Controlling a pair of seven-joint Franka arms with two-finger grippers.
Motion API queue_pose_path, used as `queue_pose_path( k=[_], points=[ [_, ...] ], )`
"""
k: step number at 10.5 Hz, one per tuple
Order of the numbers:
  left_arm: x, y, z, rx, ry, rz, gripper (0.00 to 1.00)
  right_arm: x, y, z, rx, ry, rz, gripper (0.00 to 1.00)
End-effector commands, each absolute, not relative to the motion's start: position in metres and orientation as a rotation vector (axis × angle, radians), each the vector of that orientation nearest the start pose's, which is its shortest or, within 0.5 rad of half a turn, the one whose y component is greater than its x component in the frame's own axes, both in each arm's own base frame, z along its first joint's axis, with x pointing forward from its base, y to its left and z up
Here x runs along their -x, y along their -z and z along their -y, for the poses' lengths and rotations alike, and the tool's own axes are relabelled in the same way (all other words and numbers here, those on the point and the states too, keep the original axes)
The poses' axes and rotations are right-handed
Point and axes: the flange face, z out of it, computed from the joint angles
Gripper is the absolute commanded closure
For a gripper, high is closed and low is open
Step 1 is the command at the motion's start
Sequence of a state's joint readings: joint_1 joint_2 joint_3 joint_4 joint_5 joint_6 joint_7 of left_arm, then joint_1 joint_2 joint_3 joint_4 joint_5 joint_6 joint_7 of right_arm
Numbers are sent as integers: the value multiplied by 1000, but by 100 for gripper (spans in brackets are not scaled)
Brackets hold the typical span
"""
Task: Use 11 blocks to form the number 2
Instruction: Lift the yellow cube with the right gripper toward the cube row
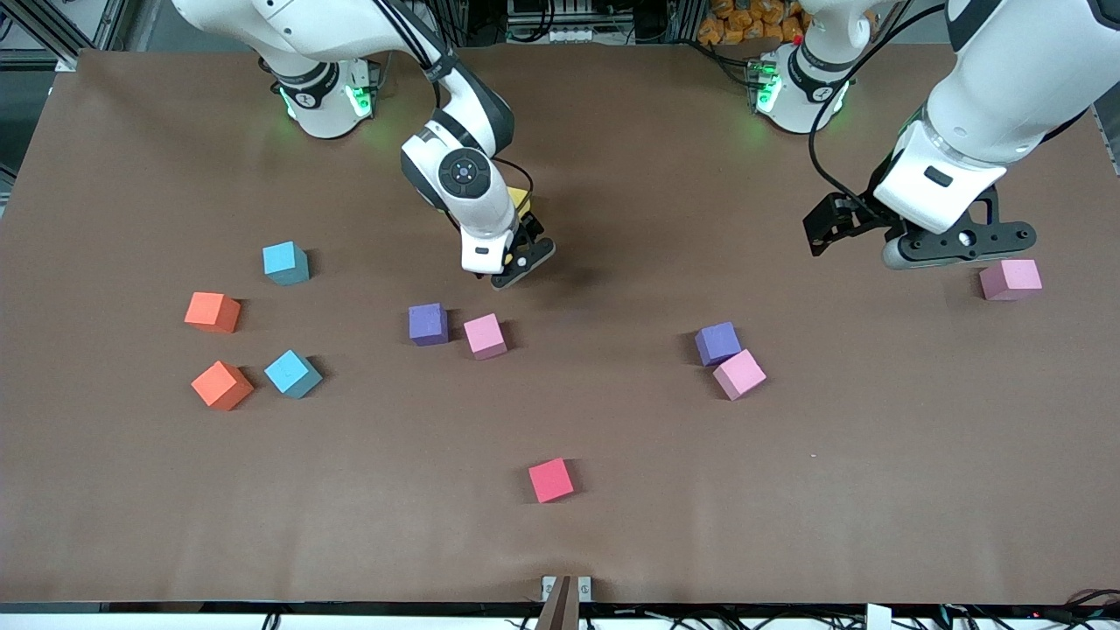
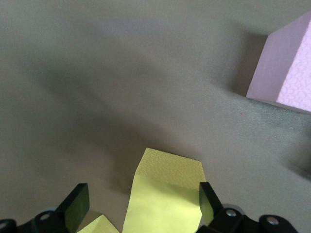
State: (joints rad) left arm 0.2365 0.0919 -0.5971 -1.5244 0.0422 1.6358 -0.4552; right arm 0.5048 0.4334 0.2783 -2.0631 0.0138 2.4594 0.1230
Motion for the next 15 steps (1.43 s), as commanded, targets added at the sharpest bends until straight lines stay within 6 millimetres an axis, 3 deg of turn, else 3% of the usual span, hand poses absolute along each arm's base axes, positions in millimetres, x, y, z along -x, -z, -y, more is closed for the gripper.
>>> queue_pose_path(
  k=[1,8,13,15],
  points=[
    [-551,-615,190,3145,53,113,0,-418,-225,-411,2904,-113,923,0],
    [-548,-617,194,3149,54,113,0,-430,-245,-402,2916,-92,900,0],
    [-547,-617,196,3151,53,108,0,-428,-235,-400,2922,-117,889,0],
    [-541,-618,210,3149,60,74,0,-427,-228,-400,2940,-135,841,0]
  ],
)
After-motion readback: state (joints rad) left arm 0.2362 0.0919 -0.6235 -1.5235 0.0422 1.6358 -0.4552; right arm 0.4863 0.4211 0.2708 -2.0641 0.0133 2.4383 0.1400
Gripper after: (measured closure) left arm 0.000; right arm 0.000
